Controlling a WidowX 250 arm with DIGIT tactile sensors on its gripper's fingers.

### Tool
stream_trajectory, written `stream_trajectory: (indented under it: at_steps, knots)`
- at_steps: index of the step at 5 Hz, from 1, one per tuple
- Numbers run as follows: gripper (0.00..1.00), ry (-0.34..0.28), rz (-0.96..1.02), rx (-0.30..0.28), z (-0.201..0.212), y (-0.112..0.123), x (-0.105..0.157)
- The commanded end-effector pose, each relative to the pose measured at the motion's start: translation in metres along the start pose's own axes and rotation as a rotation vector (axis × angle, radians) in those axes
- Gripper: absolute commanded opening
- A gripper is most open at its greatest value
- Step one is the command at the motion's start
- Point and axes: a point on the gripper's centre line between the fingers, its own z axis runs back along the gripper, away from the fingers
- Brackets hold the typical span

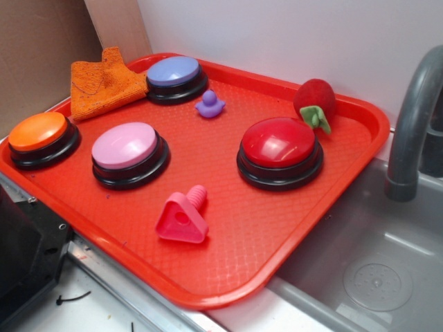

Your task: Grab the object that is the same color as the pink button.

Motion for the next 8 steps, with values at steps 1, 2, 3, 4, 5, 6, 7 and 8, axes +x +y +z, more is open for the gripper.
stream_trajectory:
  at_steps: [1,2,3,4,5,6,7,8]
  knots:
    - [1.00,0.000,0.000,0.000,0.000,0.000,0.000]
    - [1.00,-0.050,0.124,-0.016,-0.005,-0.006,-0.002]
    - [1.00,-0.043,0.261,-0.061,-0.017,-0.011,0.002]
    - [1.00,-0.026,0.440,-0.101,-0.033,-0.015,0.012]
    - [1.00,-0.007,0.599,-0.103,-0.058,-0.028,0.020]
    - [1.00,0.026,0.649,-0.098,-0.091,-0.047,0.029]
    - [1.00,0.129,0.610,-0.165,-0.124,-0.068,0.034]
    - [1.00,0.166,0.583,-0.139,-0.154,-0.077,0.040]
